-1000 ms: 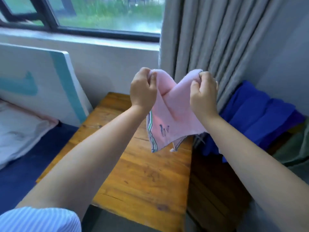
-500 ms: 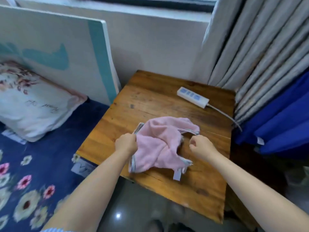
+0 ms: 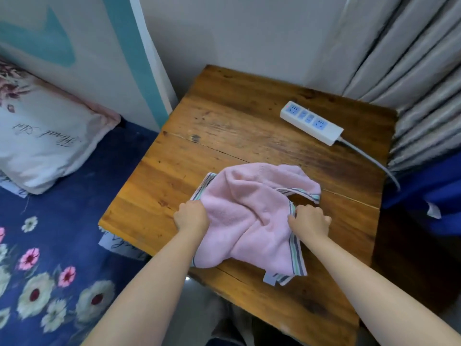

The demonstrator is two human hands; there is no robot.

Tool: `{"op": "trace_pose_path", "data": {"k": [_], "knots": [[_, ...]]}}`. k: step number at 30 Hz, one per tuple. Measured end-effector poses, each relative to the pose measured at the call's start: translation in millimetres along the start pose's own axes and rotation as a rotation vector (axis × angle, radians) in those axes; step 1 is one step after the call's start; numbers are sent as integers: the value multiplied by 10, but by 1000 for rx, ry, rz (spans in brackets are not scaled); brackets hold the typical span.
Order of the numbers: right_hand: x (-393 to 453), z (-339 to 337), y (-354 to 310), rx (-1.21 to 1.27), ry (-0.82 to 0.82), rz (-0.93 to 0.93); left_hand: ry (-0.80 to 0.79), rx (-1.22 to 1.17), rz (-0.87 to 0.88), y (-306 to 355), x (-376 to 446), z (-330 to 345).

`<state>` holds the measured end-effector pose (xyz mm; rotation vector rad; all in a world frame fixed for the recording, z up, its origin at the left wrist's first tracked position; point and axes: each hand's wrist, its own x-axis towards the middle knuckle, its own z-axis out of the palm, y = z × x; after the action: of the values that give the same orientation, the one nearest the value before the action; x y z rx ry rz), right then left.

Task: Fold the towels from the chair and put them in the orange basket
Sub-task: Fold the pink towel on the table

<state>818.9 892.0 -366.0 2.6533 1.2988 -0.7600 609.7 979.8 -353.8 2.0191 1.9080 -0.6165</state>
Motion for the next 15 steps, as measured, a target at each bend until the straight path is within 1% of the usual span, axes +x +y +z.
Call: {"op": "trace_pose_path", "data": {"k": [2,4,10,15], "knots": [[12,87,15,-43,-28,53,5,-23,-76,-75,113,119],[8,151,20,-49,-32,82,8,-60,-94,-153,211,234],[3,221,-57,10,19,115,49,-214,25,-227,351,425],[-49,196,-166,12,115,127,98,-104,161,-282,382,444]]}}
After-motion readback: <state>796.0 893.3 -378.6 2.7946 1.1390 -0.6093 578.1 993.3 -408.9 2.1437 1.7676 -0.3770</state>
